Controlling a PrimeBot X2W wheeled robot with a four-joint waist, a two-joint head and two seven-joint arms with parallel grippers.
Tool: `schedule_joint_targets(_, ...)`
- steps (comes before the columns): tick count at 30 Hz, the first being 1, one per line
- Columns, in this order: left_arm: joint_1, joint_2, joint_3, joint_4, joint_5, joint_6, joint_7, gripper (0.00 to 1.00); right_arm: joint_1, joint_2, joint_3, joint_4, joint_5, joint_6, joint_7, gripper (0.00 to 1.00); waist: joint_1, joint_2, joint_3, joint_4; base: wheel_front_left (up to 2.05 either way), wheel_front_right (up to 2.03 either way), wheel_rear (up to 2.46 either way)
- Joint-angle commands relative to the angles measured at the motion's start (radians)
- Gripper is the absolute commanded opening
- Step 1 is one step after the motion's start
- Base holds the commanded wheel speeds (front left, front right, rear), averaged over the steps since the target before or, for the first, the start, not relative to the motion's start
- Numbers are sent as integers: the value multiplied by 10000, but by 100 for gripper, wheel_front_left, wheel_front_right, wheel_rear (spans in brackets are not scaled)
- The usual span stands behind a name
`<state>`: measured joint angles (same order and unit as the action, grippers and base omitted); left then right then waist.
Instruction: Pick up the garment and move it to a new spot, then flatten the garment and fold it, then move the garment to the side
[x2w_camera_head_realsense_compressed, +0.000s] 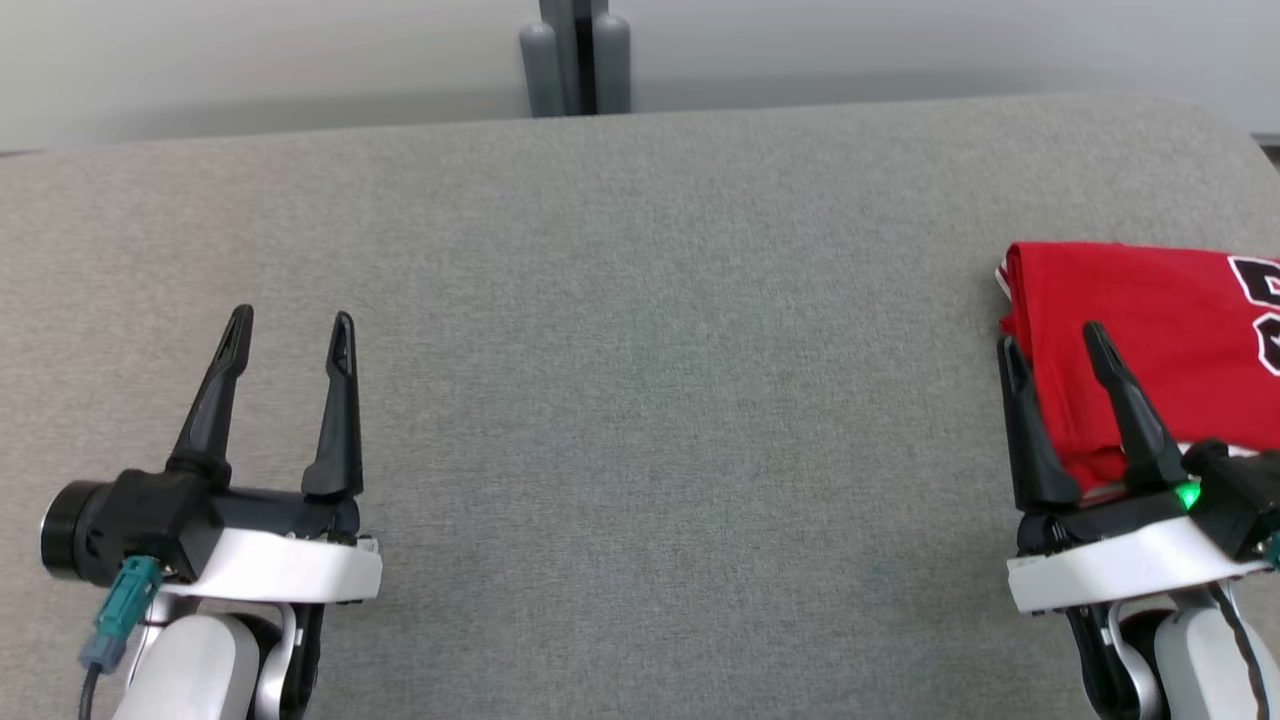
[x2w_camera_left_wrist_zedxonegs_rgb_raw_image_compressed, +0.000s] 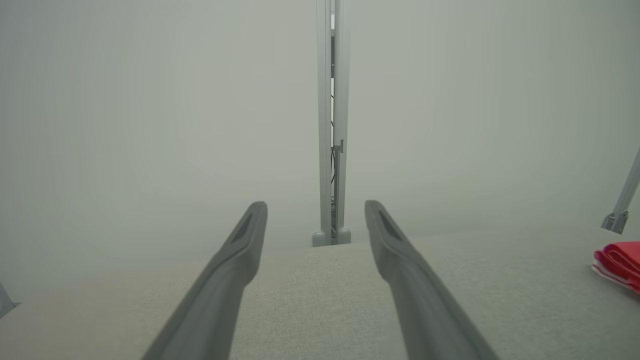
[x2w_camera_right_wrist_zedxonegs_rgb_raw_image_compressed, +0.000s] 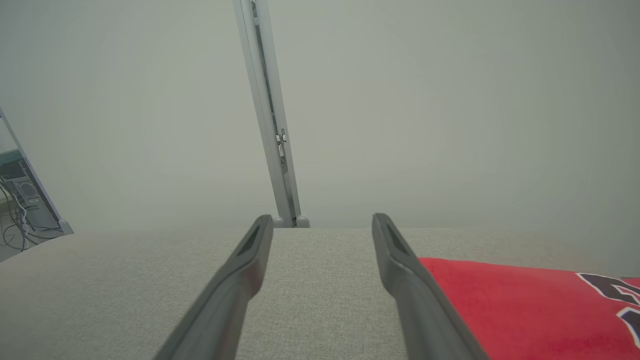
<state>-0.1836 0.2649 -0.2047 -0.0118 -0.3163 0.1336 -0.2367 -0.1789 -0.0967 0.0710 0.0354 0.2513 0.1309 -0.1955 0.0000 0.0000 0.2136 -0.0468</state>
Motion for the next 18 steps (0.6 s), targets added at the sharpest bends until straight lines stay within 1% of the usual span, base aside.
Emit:
schedule_joint_targets(1,185,-52,122,-1,11,109,-87,100,204,-3,-77,-25,31,1,14,100,0,0,-287,196,0,0,0)
schedule_joint_targets(4,373,-35,182,164,124,247,-150,100,472,110,-94,-26,-37,1,84,100,0,0,-517,283,0,0,0)
schedule_joint_targets(7,569,17,149,486,221,276,-186,100,706,134,-211,-22,-103,1,145,100,0,0,-755,375,0,0,0)
schedule_joint_targets(12,844,41,180,793,88,188,-206,100,1093,224,-567,-38,-223,2,284,100,0,0,-1101,439,0,0,0)
schedule_joint_targets(18,1253,35,135,785,-28,210,-197,100,1590,320,-866,-109,-273,2,442,100,0,0,-1466,471,0,0,0)
